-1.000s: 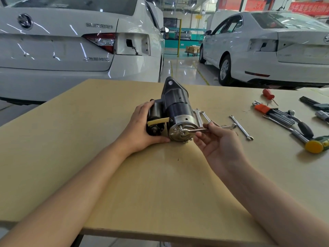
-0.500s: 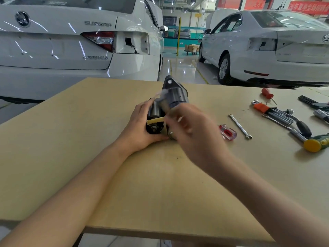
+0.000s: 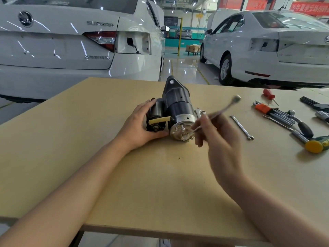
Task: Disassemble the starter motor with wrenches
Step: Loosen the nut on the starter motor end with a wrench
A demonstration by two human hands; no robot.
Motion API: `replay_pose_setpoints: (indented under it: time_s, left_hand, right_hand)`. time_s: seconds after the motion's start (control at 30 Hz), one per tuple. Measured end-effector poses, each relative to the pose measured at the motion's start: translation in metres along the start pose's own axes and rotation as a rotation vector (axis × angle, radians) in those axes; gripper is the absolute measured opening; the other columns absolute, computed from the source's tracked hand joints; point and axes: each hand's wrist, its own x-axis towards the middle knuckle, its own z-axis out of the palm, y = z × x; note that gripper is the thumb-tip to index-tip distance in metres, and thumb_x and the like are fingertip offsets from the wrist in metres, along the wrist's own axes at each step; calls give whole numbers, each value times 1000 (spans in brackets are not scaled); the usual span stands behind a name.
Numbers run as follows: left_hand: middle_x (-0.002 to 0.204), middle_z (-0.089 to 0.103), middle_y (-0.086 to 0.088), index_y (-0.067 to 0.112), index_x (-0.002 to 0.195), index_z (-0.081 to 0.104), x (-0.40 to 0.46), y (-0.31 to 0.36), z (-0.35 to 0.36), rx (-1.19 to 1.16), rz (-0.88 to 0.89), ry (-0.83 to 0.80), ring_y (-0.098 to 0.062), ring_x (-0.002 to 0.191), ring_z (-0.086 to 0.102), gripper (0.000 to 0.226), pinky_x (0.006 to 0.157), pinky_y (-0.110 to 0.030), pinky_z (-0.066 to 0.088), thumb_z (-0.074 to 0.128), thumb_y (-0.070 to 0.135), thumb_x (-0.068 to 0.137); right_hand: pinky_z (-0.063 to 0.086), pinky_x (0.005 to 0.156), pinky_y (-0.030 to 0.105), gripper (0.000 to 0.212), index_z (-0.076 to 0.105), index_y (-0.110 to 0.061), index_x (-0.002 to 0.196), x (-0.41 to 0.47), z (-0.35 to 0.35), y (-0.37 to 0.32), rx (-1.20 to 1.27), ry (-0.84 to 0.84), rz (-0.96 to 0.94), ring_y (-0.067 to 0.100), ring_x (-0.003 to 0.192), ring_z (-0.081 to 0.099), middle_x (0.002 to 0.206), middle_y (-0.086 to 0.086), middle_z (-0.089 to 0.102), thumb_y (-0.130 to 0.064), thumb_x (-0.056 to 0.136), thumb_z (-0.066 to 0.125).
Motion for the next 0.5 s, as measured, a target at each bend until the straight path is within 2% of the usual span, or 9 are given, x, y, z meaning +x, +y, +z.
replay_pose_setpoints:
  time_s: [0.07,0.1,0.17,0.3,0.5]
  left_hand:
    - [148,40,-1,18,148,38,0,0,1,-18,-7,0,-13,139,36,99,118,-29,26,89,26,63]
    - [148,40,-1,19,148,38,0,0,1,-23,-9,0,-12,139,36,99,118,-28,26,89,25,63]
    - [147,40,0,20,148,37,0,-1,1,-18,-9,0,-11,138,36,99,116,-25,25,89,26,64]
    - [148,40,-1,19,149,37,1,-1,1,-12,-19,-3,-12,139,35,100,118,-29,26,89,26,64]
    - [148,39,0,22,149,36,0,2,0,-7,-39,-9,-13,137,36,100,116,-39,31,89,27,64]
  right_hand:
    - [42,46,24,23,54,-7,76,8,-7,2,267,163,388,14,45,50,56,6,55,-9,98,47]
    - [44,44,23,25,53,-6,75,11,-10,4,365,216,521,14,42,51,51,4,55,-8,98,45]
    - [46,43,21,27,52,-6,73,16,-11,6,503,279,652,14,40,53,47,3,55,-6,98,43]
    - [50,44,22,28,53,-4,71,17,-8,6,637,259,670,17,42,59,49,7,57,-5,98,43]
    - [57,52,27,26,54,-2,75,16,-7,7,643,240,665,22,51,67,54,11,62,-4,98,43]
